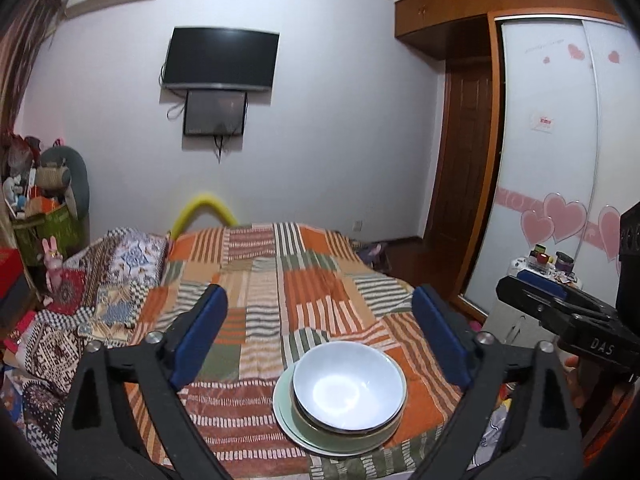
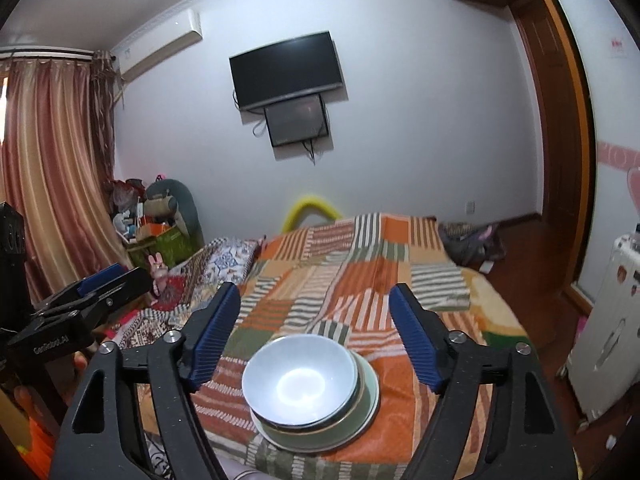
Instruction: Organize plates and bowls
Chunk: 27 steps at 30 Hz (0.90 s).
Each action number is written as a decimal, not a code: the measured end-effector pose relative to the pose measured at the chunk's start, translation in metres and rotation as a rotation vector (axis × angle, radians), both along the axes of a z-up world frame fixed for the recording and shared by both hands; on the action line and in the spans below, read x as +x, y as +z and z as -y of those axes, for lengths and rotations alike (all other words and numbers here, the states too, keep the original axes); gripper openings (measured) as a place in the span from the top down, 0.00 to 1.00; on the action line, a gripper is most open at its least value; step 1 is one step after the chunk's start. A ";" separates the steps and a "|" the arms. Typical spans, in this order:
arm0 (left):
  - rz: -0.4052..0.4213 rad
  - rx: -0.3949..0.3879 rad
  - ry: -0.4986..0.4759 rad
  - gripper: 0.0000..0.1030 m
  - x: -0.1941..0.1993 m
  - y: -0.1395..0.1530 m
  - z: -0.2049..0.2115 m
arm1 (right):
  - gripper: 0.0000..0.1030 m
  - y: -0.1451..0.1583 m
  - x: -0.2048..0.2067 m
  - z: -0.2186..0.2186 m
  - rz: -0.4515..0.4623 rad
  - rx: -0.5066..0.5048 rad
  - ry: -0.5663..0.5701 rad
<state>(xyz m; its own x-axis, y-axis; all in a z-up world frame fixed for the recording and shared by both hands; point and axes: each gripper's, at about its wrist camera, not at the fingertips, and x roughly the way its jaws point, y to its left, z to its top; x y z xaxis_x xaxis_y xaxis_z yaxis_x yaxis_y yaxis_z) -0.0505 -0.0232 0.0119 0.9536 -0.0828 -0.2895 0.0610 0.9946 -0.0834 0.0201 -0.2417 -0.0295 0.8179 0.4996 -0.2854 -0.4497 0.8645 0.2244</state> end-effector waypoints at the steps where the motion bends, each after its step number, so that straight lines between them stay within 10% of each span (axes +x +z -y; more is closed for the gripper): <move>1: 0.009 0.004 0.004 0.05 -0.002 0.001 0.001 | 0.22 0.001 -0.001 -0.001 0.008 0.000 0.002; 10: 0.033 -0.001 0.016 0.02 -0.014 -0.001 -0.005 | 0.04 0.001 -0.009 -0.008 0.056 0.007 0.008; 27: 0.058 0.014 0.032 0.01 -0.021 -0.003 -0.004 | 0.01 0.001 -0.020 -0.007 0.075 0.012 0.010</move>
<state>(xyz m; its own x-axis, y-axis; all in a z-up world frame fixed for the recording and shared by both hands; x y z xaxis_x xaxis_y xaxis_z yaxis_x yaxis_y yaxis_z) -0.0711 -0.0192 0.0092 0.9710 -0.0485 -0.2342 0.0337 0.9972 -0.0668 0.0003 -0.2347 -0.0285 0.8314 0.5112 -0.2179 -0.4745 0.8572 0.2001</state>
